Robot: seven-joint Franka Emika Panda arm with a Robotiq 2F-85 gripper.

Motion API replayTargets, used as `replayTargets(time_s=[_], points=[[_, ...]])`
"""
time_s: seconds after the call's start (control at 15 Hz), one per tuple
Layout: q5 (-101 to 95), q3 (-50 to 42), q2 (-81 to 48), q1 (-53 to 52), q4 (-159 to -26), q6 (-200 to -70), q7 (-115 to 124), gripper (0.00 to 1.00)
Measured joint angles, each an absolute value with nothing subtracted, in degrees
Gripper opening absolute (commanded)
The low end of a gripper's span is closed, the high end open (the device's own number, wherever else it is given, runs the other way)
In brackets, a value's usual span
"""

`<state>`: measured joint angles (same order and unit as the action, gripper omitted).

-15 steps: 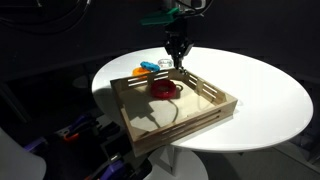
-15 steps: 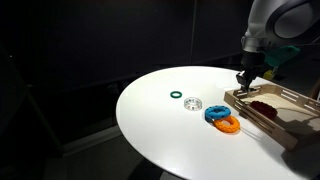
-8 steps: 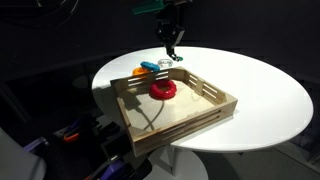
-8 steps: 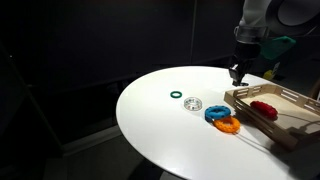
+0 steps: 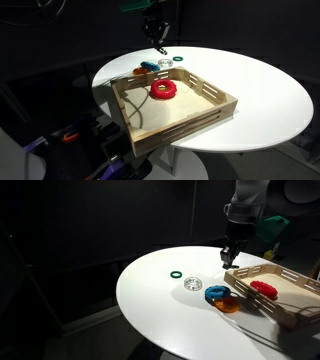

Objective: Remove the black and white circular object from the box

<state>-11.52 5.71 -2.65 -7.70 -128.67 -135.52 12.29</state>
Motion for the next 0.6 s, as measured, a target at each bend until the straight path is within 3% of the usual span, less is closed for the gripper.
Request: replayTargets(time_s=[0.33, 0.47, 0.6], points=[[-11.49, 7.17, -2.85, -8.84, -129.40, -135.57, 12.26, 0.07], [-11.35, 7.55, -3.06, -9.16, -129.71, -135.56, 12.23, 0.40], [-10.92, 7.78, -3.19, -9.32, -130.08, -135.52, 12.13, 0.55]])
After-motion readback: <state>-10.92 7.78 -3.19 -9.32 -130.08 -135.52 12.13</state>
